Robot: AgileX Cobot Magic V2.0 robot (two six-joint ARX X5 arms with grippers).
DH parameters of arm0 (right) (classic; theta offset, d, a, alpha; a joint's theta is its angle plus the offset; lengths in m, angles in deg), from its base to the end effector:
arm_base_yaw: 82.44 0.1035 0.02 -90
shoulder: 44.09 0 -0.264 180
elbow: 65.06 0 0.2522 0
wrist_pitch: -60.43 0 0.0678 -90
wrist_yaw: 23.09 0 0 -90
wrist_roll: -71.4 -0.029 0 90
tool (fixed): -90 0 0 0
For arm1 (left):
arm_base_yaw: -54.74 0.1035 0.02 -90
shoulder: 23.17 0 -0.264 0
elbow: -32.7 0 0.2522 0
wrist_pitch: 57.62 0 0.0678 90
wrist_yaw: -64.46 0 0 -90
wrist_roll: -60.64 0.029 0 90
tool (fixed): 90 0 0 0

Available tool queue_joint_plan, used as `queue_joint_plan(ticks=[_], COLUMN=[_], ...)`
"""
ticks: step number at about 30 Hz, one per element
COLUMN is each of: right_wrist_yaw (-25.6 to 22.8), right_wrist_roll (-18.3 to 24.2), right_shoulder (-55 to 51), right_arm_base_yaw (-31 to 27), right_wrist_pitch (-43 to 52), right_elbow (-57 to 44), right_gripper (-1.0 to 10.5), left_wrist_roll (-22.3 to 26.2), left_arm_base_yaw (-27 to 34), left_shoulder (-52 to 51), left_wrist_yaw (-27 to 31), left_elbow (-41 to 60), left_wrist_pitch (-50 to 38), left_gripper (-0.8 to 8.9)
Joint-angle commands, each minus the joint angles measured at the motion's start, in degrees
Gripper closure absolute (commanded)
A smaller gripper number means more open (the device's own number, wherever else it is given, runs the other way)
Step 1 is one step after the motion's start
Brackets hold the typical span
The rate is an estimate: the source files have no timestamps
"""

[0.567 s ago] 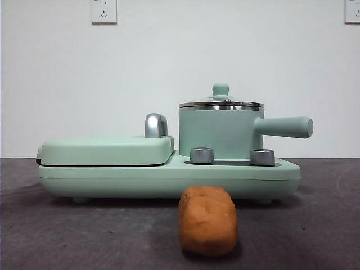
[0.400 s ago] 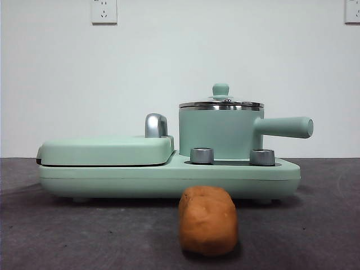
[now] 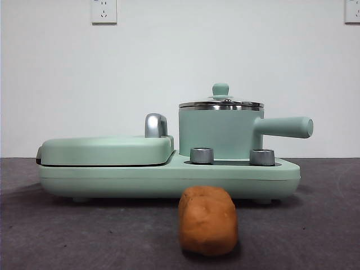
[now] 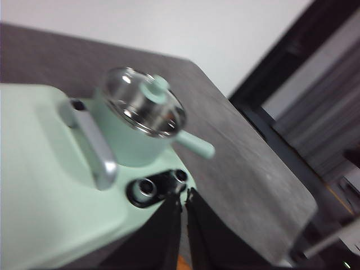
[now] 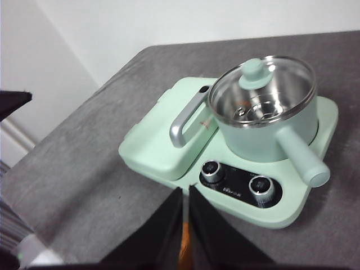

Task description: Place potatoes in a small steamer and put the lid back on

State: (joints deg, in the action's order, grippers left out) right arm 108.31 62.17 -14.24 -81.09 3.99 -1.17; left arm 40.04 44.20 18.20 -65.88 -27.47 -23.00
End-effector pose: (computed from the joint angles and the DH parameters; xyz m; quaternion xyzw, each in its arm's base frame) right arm 0.0823 0.0211 0.3419 0.1398 0.2107 0.3417 0.9052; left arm 0.1412 -0.0454 0.3347 -0.1947 0.2069 -0.3948 0.8737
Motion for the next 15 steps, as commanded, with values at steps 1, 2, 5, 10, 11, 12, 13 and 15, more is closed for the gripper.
queue_joint_plan(ticks=[1, 2, 5, 10, 11, 12, 13, 15], right_wrist_yaw=[0.3, 0.3, 0.3, 0.2, 0.2, 0.2, 0.1, 0.2], right_wrist_roll=[0.9, 0.9, 0.9, 0.9, 0.9, 0.9, 0.9, 0.9], right_shoulder=[0.3, 0.3, 0.3, 0.4, 0.4, 0.4, 0.4, 0.4], right_arm_base_yaw=[0.0, 0.0, 0.0, 0.0, 0.0, 0.0, 0.0, 0.0], right_wrist_pitch=[0.4, 0.4, 0.4, 0.4, 0.3, 0.3, 0.3, 0.3], right_elbow=[1.0, 1.0, 1.0, 1.0, 1.0, 1.0, 1.0, 1.0], right_gripper=[9.3, 9.3, 9.3, 6.8, 6.3, 5.9, 5.5, 5.1], left_wrist_roll=[2.2, 2.2, 2.2, 2.7, 3.2, 3.5, 3.5, 3.5], left_arm_base_yaw=[-1.1, -1.4, -2.2, -3.2, -3.4, -3.6, -3.7, -4.2], left_shoulder=[1.9, 2.3, 3.2, 3.8, 3.8, 3.9, 4.0, 4.4], left_wrist_yaw=[-0.8, -0.8, -0.8, -0.8, -0.8, -0.8, -0.8, -0.8], left_elbow=[-2.1, -2.1, -2.2, -2.2, -2.2, -2.2, -2.2, -2.4], left_wrist_pitch=[0.8, 0.9, 1.2, 1.4, 1.4, 1.4, 1.4, 1.4], left_gripper=[7.84, 7.82, 6.96, 4.79, 4.41, 4.0, 3.69, 3.38])
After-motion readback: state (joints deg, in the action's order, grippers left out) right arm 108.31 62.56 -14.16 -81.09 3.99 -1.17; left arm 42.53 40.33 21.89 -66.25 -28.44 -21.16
